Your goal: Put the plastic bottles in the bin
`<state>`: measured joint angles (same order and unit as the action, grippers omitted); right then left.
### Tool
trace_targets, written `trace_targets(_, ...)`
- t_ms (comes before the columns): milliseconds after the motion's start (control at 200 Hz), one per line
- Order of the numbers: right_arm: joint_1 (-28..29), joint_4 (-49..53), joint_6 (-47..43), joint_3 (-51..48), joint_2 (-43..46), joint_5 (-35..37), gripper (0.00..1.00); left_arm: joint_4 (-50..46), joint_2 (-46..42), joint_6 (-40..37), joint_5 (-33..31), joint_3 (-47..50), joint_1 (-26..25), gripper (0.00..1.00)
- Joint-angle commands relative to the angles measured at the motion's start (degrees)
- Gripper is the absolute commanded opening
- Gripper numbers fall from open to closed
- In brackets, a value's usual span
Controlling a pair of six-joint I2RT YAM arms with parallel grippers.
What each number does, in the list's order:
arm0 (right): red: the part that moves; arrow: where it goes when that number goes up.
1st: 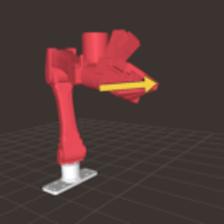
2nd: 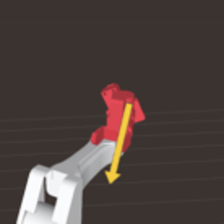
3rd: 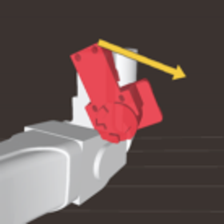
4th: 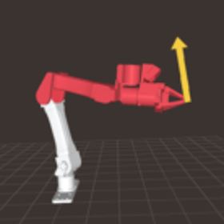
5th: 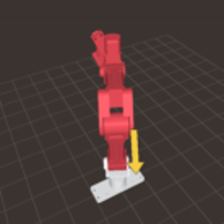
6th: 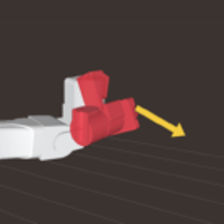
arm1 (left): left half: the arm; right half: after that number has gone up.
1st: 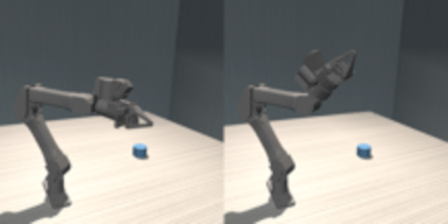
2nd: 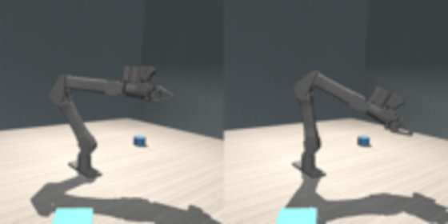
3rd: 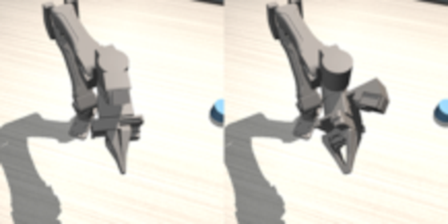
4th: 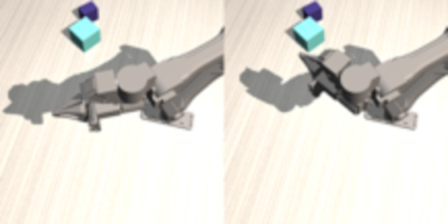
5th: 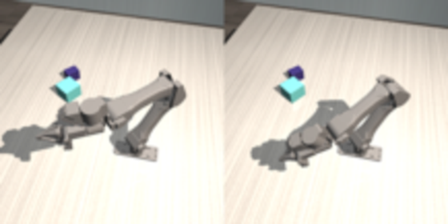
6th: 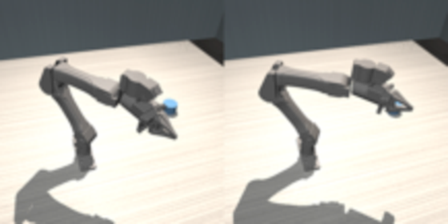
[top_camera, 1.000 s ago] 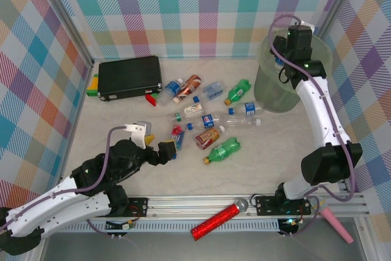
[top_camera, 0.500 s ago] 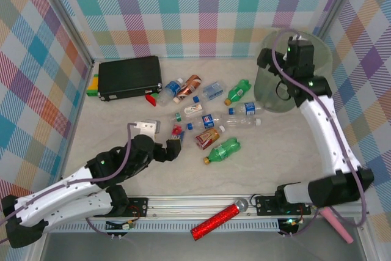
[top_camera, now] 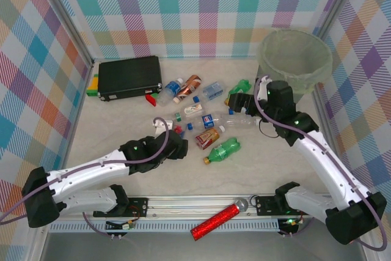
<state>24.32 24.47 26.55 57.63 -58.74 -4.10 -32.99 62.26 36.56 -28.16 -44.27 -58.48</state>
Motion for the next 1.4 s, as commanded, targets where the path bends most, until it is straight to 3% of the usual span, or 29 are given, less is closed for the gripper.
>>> trace_targets(0, 0.8, -3.2, 1.6, -2.2, 3.9, -4.1, 0.99, -0.9, 1.8, 2.0, 0.2, 2.5, 0.2, 0.91)
trace_targets(150, 1.2, -3.3, 2.4, -5.0, 6.7, -6.6, 0.99, 2.9, 5.4, 2.2, 2.7, 5.3, 0.8, 0.85)
trace_targets(355, 1.8, -2.8, 3.4, -5.6, 8.4, -8.3, 0.99, 5.7, 11.7, -0.4, 4.8, 5.2, 3.2, 0.67)
trace_targets(805, 2.7, -2.2, 3.8, -5.4, 8.7, -8.3, 0.99, 10.6, 21.3, -2.1, 10.2, 4.1, 6.0, 0.48)
trace_targets(915, 2.9, -2.3, 4.0, -5.5, 8.6, -8.3, 0.99, 10.4, 20.9, -1.8, 10.4, 4.2, 6.0, 0.43)
trace_targets(1230, 3.6, -3.3, 5.0, -5.6, 7.5, -9.6, 0.99, 8.4, 13.9, -1.6, 11.2, 5.3, 5.9, 0.11)
trace_targets(1395, 3.8, -4.8, 6.5, -5.3, 6.5, -11.3, 0.99, 9.1, 4.9, -2.9, 12.2, 6.9, 5.3, 0.12)
